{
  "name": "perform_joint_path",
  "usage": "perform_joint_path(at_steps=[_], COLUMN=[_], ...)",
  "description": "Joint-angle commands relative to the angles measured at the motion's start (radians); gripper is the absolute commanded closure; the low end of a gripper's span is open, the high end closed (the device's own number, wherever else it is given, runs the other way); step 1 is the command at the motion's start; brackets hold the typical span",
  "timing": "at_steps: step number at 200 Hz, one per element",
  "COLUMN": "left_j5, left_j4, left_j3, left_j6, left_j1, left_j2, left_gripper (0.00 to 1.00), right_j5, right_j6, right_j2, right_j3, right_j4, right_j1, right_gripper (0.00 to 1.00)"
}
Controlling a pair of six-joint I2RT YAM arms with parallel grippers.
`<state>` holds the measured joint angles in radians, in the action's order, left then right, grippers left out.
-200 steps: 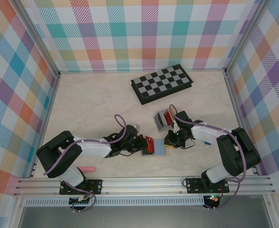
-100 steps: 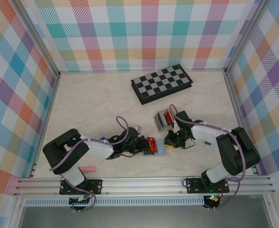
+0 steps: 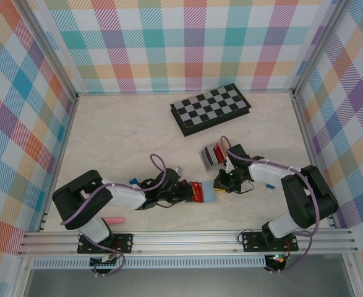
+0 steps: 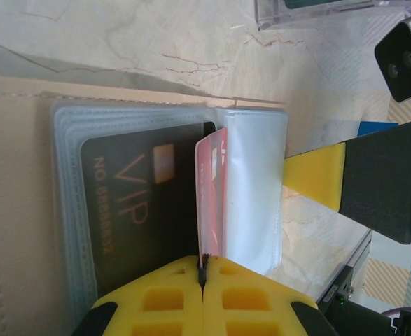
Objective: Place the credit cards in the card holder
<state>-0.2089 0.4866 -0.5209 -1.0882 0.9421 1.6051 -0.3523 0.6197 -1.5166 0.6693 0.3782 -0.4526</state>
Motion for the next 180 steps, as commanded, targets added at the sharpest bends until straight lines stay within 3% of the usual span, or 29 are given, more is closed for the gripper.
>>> perform_joint_path(at_steps=[1,52,104,180], left_j5=[-0.018,-0.043,-0.044,-0.073], left_j4=[-0.005,-0.011,-0.12,-0.2], left_j3=[-0.012,-0.083,-0.167,-0.264], left_j6=[-0.009,0.003,0.042,0.096], left_j1=[0.018,0.024,0.042,0.076], left_j2=[0.053,0.118,0.144,0.19], left_gripper=[1.0,0.99,0.78,0.61], right_j5=[0.07,0.056,0.05,0.041], right_j6=[-0.011,-0.006,0.003,0.017], right_j2=[-0.069,-0.062,-0.057,-0.022], right_j3=[-0.037,-0.046,-0.051,-0.049], right_j4=[-0.014,-0.019,-0.024,-0.02], right_j1=[-0.011,-0.011,-0.011,-0.011], right_gripper=[0.84,0.84,0.83,0.82])
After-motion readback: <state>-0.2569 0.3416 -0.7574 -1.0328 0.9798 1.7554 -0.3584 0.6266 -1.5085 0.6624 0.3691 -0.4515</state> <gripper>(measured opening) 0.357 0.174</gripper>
